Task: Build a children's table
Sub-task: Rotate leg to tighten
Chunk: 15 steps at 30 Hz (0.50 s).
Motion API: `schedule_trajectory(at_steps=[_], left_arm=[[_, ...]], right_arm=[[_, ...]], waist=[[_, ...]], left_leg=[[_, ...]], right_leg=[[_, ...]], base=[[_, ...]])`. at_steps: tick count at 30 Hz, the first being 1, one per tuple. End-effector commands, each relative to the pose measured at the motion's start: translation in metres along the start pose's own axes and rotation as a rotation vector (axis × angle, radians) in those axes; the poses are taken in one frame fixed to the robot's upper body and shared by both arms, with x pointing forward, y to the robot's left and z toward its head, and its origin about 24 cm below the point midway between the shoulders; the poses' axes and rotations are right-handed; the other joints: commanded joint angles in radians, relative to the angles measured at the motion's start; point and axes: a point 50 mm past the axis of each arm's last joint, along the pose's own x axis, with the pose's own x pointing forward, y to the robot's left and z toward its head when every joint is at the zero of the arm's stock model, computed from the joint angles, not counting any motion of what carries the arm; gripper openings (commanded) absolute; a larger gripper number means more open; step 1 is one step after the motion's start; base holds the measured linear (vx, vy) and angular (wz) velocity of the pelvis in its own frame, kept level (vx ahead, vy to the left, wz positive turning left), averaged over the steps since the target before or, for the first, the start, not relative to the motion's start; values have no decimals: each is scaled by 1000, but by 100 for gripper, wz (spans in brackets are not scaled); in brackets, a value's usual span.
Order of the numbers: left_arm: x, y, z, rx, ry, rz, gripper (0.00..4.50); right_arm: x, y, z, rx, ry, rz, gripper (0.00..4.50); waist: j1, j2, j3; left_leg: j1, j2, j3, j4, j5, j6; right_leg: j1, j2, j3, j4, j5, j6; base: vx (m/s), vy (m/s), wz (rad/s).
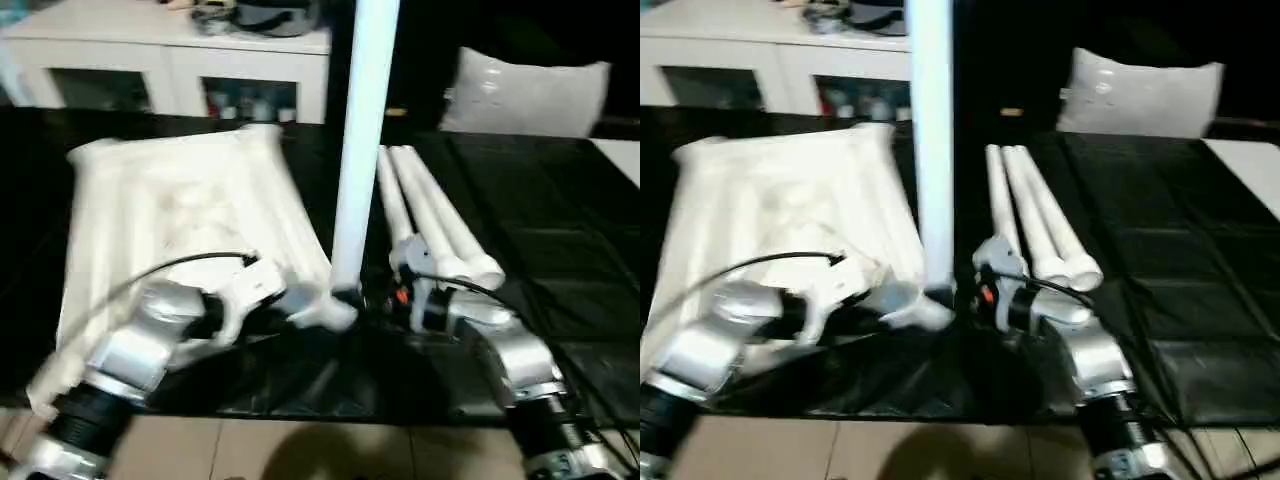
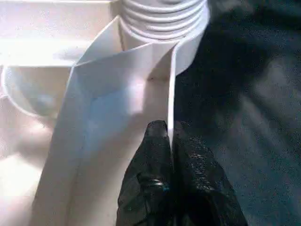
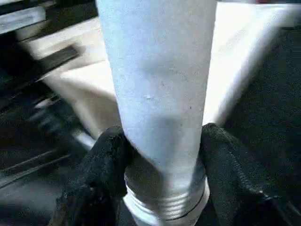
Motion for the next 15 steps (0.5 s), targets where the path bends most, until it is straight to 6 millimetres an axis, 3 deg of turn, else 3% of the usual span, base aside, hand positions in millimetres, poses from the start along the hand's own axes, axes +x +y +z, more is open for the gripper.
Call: schedule_trajectory(at_steps=[1, 4, 6, 7, 8, 9, 10, 13, 15], left_arm=[[7, -7, 41, 46, -149, 62, 0], [23, -12, 55, -34, -176, 164, 0], [30, -12, 64, -74, -199, 223, 0], [32, -11, 67, -82, -206, 246, 0], [33, -9, 73, -103, -209, 283, 0], [33, -9, 73, -104, -209, 284, 0], [33, -8, 75, -114, -208, 296, 0], [32, -6, 77, -105, -199, 302, 0], [30, -5, 75, -89, -190, 295, 0]], right_arm=[[28, 28, -21, 86, 73, 71, 203], [47, 30, -22, 173, 67, -59, 202], [58, 29, -20, 240, 57, -132, 201], [62, 29, -18, 274, 44, -152, 201], [67, 30, -14, 315, 21, -181, 201], [68, 30, -14, 316, 20, -182, 201], [70, 31, -12, 327, -1, -171, 201], [70, 30, -10, 287, -22, -161, 271], [67, 26, -9, 278, -34, -183, 273]], waist=[[-2, 4, -57], [-16, 4, -53], [-25, 12, -55], [-35, 11, -54], [-41, 18, -56], [-41, 18, -56], [-44, 21, -58], [-45, 21, -53], [-45, 20, -58]], left_leg=[[6, 23, -21, -74, -324, 5], [10, 20, -19, -69, -338, 9], [13, 18, -24, -65, -364, 4], [9, 19, -27, -67, -391, 12], [12, 26, -32, -72, -418, 17], [12, 26, -32, -72, -418, 17], [14, 32, -36, -76, -451, 19], [18, 31, -37, -77, -472, 19], [9, 30, -40, -80, -448, 18]], right_leg=[[38, -78, 24, -105, -647, -54], [29, -74, 17, -113, -667, -52], [30, -74, 3, -120, -677, -43], [37, -72, -11, -127, -671, -30], [42, -77, -19, -128, -640, -31], [42, -77, -19, -128, -640, -31], [44, -77, -26, -127, -583, -42], [41, -86, -30, -131, -583, -49], [50, -92, -26, -125, -565, -56]], base=[[0, 0, 0], [0, 0, 0], [0, 0, 0], [0, 0, 0], [0, 0, 0], [0, 0, 0], [0, 0, 0], [0, 0, 0], [0, 0, 0]])
